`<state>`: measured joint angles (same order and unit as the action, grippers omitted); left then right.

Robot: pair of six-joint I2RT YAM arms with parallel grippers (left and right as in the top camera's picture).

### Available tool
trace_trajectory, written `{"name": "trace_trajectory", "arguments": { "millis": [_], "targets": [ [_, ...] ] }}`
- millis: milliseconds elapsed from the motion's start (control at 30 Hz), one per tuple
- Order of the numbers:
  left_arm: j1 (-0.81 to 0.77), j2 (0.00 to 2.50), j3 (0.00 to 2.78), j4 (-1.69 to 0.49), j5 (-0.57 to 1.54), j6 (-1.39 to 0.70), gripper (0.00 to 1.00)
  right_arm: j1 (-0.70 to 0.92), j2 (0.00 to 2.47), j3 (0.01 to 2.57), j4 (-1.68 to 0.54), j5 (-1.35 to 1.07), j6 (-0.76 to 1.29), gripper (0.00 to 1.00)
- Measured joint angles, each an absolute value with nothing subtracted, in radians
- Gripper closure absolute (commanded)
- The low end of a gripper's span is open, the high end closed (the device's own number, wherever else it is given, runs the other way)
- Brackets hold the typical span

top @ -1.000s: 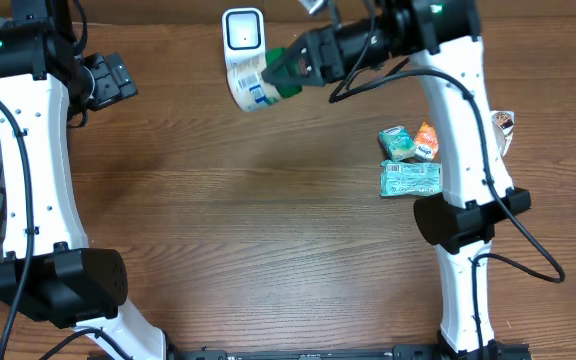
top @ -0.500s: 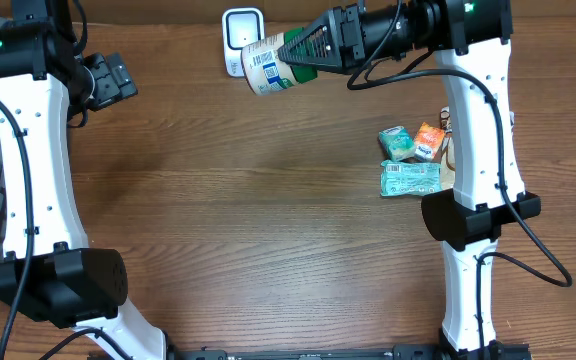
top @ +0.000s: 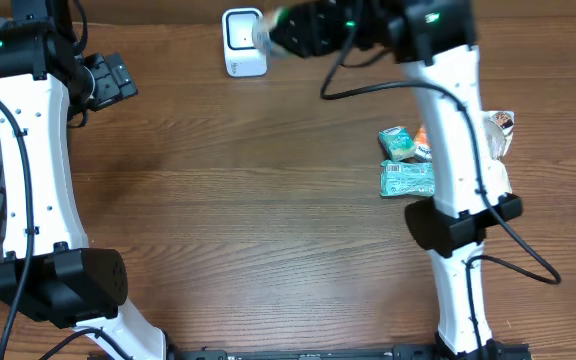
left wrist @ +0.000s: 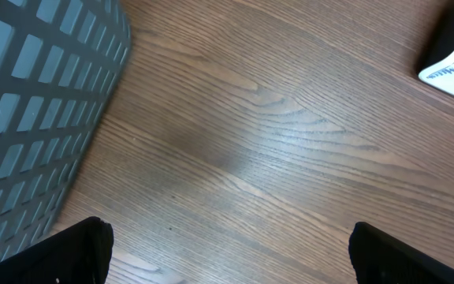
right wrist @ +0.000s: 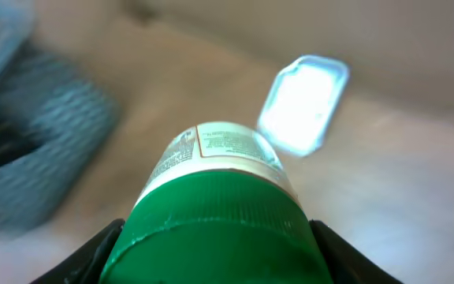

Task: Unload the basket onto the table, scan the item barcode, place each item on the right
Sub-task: 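Hold the jar label in front of the scanner window with the right gripper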

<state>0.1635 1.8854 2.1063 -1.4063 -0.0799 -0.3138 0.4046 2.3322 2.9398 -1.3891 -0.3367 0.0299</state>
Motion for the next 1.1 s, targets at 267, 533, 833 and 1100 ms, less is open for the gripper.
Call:
{"name": "trace_trajectory", "arguments": {
  "millis": [267, 533, 833, 1100],
  "targets": [
    [0.163, 1.885, 2.106, -1.407, -0.08, -0.313, 0.0, 0.485, 2.332, 2.671, -0.863, 0.056, -0.156, 0.78],
    [0.163, 1.885, 2.106, -1.407, -0.08, -0.314, 0.0, 0.487, 2.333, 2.342, -0.389, 0.135, -0.482, 0.68],
    [0.163, 1.885, 2.106, -1.407, -0.08, -0.314, 0.01, 0.507, 2.334, 2.1, 0.038, 0.14, -0.694, 0.72],
    [0.163, 1.885, 2.106, -1.407, -0.08, -0.314, 0.01, 0.508, 2.417, 2.093, 0.248, 0.138, -0.753, 0.73]
  ]
}}
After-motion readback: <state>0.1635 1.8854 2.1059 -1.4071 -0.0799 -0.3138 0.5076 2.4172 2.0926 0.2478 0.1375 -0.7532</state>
